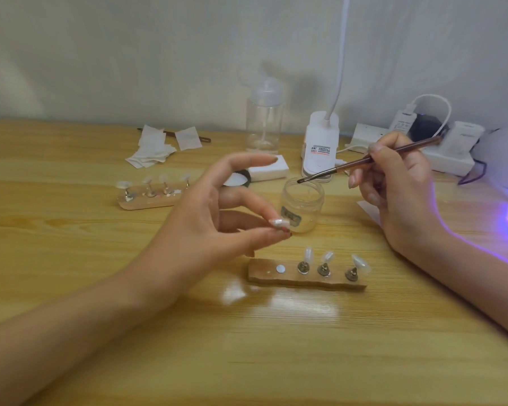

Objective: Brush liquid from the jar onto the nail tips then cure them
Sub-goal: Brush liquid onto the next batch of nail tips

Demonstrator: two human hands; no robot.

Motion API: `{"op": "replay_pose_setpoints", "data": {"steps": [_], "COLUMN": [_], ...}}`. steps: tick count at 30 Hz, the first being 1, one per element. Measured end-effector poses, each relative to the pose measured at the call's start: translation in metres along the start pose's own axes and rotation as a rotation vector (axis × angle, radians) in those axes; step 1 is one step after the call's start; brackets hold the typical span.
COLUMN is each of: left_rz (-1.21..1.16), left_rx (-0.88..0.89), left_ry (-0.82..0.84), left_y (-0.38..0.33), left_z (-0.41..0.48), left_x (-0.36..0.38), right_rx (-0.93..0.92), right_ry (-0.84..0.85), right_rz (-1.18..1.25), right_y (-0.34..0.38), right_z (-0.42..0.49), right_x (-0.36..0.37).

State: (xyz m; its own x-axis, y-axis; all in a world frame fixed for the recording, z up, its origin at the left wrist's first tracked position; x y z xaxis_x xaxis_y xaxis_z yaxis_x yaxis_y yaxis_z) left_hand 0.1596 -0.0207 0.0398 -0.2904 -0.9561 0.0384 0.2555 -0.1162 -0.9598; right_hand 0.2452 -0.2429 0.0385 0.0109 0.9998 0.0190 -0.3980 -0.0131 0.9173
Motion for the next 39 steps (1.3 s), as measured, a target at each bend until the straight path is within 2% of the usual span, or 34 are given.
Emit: {"op": "replay_pose_setpoints", "data": {"steps": [4, 6, 18, 24, 34, 39], "left_rz": [0.283, 0.34, 0.389, 0.549, 0.7, 0.648], "left_rx": [0.045, 0.032, -0.058, -0.072, -0.075, -0.054], "left_ry": [0.035, 0.068, 0.083, 0.152, 0.146, 0.135], "left_y": [0.004, 0.007, 0.02, 0.022, 0.013, 0.016], "left_z": [-0.001, -0.002, -0.005, -0.006, -0.006, -0.002], "left_x": [0.006, 0.01, 0.009, 0.012, 0.009, 0.021], "right_rx": [0.011, 0.016, 0.006, 0.012, 0.014, 0.013], "right_ry": [-0.001, 0.001, 0.011, 0.004, -0.015, -0.011], "right_rz": [0.006, 0.014, 0.009, 0.009, -0.002, 0.003], "right_y": [0.0, 0.001, 0.002, 0.002, -0.001, -0.002], "right_z": [0.0, -0.001, -0.002, -0.002, 0.0, 0.0], "right_x": [0.0, 0.001, 0.002, 0.001, -0.002, -0.002]}}
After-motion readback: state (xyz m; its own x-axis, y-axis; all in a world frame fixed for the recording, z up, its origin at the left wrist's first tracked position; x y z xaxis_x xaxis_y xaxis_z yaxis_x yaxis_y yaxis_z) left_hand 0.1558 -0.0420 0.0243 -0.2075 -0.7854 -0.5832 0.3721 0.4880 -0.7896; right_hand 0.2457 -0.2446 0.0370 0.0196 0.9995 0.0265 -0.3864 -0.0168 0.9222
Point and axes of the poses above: each hand's wrist, its own z-axis towards the middle knuckle, its own x-axis out of the palm, y = z × x, the point moved 5 cm from there along z, towards the middle knuckle, and after that the axes turned 8 degrees about -z, right-handed, at the moved point
